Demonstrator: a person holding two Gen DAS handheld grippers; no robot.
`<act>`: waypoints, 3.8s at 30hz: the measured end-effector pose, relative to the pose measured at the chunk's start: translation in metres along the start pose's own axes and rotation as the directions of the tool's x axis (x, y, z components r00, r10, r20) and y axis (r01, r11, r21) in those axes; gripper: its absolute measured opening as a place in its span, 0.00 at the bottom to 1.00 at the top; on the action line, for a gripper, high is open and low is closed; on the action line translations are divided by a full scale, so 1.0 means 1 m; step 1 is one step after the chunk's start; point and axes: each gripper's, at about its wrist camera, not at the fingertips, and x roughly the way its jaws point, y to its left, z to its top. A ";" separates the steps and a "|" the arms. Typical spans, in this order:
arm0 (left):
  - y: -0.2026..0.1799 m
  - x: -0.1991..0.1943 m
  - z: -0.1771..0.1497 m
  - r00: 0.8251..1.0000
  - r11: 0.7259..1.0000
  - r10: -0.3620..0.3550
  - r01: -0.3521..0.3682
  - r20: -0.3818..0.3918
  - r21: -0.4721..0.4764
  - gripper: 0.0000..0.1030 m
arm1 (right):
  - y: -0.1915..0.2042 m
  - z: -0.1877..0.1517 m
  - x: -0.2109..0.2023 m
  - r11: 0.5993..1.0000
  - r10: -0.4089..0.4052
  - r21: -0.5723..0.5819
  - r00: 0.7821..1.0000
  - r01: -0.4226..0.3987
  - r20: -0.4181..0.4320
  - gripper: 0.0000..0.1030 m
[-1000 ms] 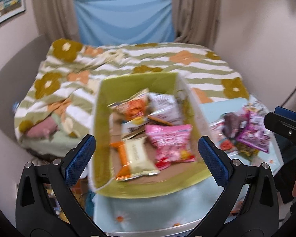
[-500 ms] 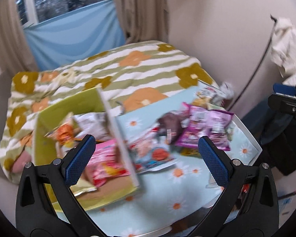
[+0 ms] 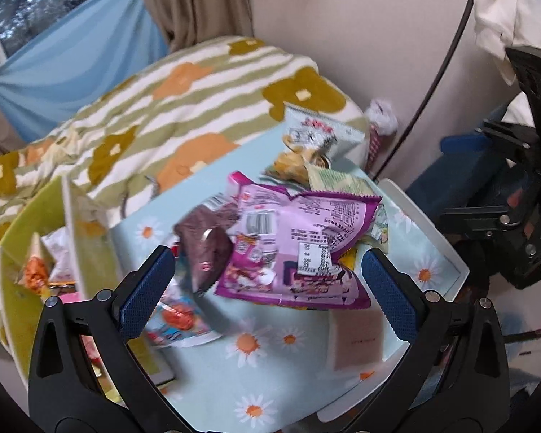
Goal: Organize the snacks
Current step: 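Grasp the purple snack bag with the left tool while the right tool grasps the pale green bag, then carry both bags over the yellow box and open both tools to drop them inside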
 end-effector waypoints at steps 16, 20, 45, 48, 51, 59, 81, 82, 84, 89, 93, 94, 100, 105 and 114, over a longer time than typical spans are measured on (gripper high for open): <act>0.001 0.080 0.007 0.982 0.995 -0.098 0.098 -0.160 -0.011 0.96 | -0.027 -0.011 0.092 0.961 0.144 -0.217 0.980 -0.171 -0.137 1.00; 0.003 0.084 0.002 0.981 0.994 -0.110 0.105 -0.160 -0.041 0.85 | -0.027 -0.012 0.104 0.948 0.128 -0.269 0.979 -0.168 -0.161 1.00; 0.007 0.069 -0.006 0.984 0.992 -0.070 0.052 -0.163 -0.115 0.71 | -0.016 -0.007 0.134 0.819 0.024 -0.559 0.981 -0.131 -0.195 0.75; 0.006 0.068 -0.007 0.985 0.992 -0.062 0.043 -0.161 -0.119 0.71 | -0.021 -0.007 0.129 0.834 0.042 -0.532 0.979 -0.144 -0.200 0.61; 0.005 0.064 -0.008 0.986 0.992 -0.058 0.039 -0.155 -0.123 0.70 | -0.024 -0.006 0.120 0.849 0.054 -0.507 0.979 -0.149 -0.198 0.54; 0.006 0.034 -0.011 0.994 0.990 -0.056 0.042 -0.098 -0.134 0.70 | -0.015 -0.006 0.088 0.871 0.053 -0.476 0.985 -0.126 -0.162 0.50; 0.111 -0.119 -0.044 0.979 0.951 0.157 -0.114 0.131 -0.288 0.70 | 0.098 0.080 0.011 0.914 0.140 -0.388 0.990 -0.119 0.026 0.50; 0.122 -0.125 -0.048 0.977 0.946 0.168 -0.122 0.132 -0.302 0.70 | 0.110 0.086 0.012 0.914 0.141 -0.388 0.990 -0.118 0.031 0.50; 0.150 -0.134 -0.058 0.974 0.933 0.187 -0.134 0.130 -0.335 0.70 | 0.134 0.098 0.016 0.918 0.126 -0.384 0.991 -0.100 0.043 0.50; 0.211 -0.145 -0.076 0.972 0.910 0.206 -0.146 0.116 -0.388 0.70 | 0.188 0.130 0.038 0.935 0.142 -0.336 0.988 -0.112 0.066 0.50; 0.260 -0.142 -0.088 0.972 0.897 0.219 -0.166 0.084 -0.410 0.70 | 0.231 0.156 0.067 0.947 0.158 -0.291 0.985 -0.133 0.067 0.50; 0.271 -0.139 -0.091 0.973 0.894 0.220 -0.170 0.075 -0.415 0.70 | 0.240 0.161 0.076 0.951 0.158 -0.277 0.985 -0.134 0.064 0.50; 0.336 -0.100 -0.108 0.987 0.884 0.160 -0.145 -0.005 -0.444 0.70 | 0.276 0.182 0.118 0.976 0.132 -0.179 0.990 -0.122 0.047 0.50; 0.359 -0.064 -0.114 0.993 0.896 0.098 -0.114 -0.060 -0.428 0.71 | 0.289 0.190 0.149 0.990 0.094 -0.105 0.995 -0.090 0.033 0.50; 0.346 -0.061 -0.118 0.991 0.918 0.121 -0.132 -0.052 -0.375 1.00 | 0.294 0.194 0.164 0.996 0.038 -0.084 0.999 -0.039 -0.006 0.50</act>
